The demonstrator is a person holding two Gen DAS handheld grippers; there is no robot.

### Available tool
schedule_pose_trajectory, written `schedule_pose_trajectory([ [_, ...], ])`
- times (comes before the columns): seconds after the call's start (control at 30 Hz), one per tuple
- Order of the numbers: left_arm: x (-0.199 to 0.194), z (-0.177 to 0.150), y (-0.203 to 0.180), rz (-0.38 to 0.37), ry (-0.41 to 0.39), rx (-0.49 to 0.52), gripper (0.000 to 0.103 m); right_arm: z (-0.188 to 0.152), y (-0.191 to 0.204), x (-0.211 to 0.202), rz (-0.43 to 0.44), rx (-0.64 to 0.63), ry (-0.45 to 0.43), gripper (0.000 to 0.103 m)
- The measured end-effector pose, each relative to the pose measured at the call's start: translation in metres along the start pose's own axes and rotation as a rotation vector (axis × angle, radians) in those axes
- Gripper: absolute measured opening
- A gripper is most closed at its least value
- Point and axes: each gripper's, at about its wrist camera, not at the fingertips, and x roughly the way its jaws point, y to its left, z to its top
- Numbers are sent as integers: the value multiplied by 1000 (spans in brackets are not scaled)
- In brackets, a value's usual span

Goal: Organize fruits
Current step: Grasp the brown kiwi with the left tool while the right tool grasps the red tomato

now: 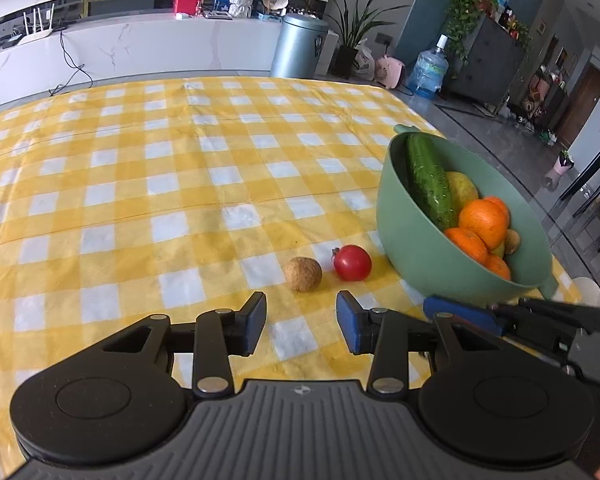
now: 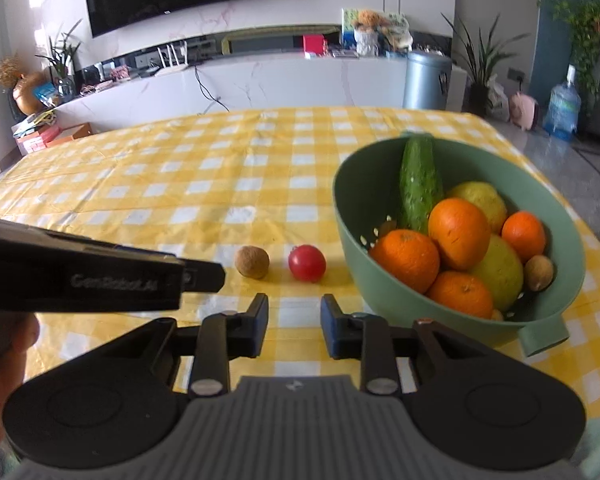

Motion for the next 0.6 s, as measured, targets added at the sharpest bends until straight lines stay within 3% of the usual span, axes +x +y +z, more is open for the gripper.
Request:
schedule_pose_trajectory([
  [0.3, 27, 3, -3, 11, 20, 35, 43, 1, -13, 15, -45, 101, 46, 25],
  [0.6, 35, 6, -5, 28, 7, 59, 38, 3, -16, 24, -51, 124, 57, 26],
])
